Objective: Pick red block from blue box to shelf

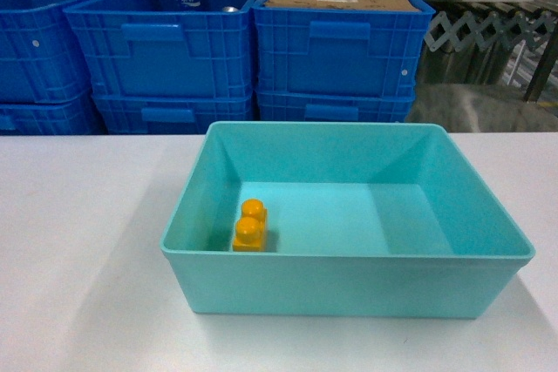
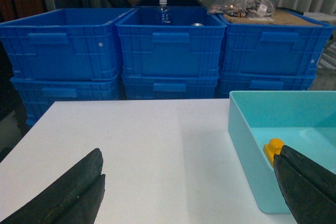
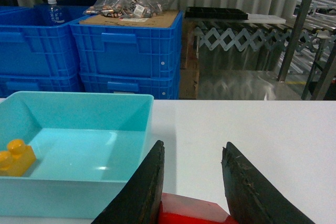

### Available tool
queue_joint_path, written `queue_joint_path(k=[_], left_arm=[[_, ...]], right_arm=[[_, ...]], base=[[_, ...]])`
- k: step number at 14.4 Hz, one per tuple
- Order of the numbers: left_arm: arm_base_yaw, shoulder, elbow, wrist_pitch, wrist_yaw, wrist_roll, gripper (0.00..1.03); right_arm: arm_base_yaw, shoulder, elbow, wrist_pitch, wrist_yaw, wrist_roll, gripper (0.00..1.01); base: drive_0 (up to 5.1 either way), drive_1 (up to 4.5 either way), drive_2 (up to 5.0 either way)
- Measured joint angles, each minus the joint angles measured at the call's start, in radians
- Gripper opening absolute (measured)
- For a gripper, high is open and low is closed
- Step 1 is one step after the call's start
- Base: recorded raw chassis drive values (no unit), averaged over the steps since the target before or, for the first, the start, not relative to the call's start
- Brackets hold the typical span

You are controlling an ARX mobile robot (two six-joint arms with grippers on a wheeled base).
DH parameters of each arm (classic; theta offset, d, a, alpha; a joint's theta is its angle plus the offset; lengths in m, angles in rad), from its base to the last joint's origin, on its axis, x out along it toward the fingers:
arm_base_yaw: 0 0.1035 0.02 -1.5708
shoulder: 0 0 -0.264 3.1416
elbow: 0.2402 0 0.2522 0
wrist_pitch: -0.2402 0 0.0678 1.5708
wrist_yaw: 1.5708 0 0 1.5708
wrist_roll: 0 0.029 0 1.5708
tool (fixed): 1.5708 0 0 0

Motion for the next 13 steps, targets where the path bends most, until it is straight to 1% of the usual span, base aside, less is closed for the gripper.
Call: queue_joint_path(k=[5,6,7,9,13], left_arm=[[0.0,0.0,0.0,0.0,0.0,0.0,0.98],[0.0,0.0,0.0,0.0,0.0,0.0,0.98],[0.0,0.0,0.0,0.0,-0.001,0.0,0.98],[0.0,0.0,0.0,0.0,0.0,0.0,0.98],[0.0,0.0,0.0,0.0,0.0,0.0,0.98]], right_arm=[[0.0,-0.095,0.0,-0.097,0.0,0.0,0.28],[0.0,-0.192,0.0,-0.246,-0.003,0.0,0.28],[0.0,-0.263,0.0,-0.262,-0.003,-0.001,0.28],[0.0,-0.26,0.0,-0.278,-0.002,0.0,0.28],[0.0,-0.261,0.0,-0.271,-0.003,0.0,0.28]], base=[[0.0,0.0,0.0],[0.0,0.0,0.0],[0.0,0.0,0.0],[0.0,0.0,0.0],[0.0,0.0,0.0]])
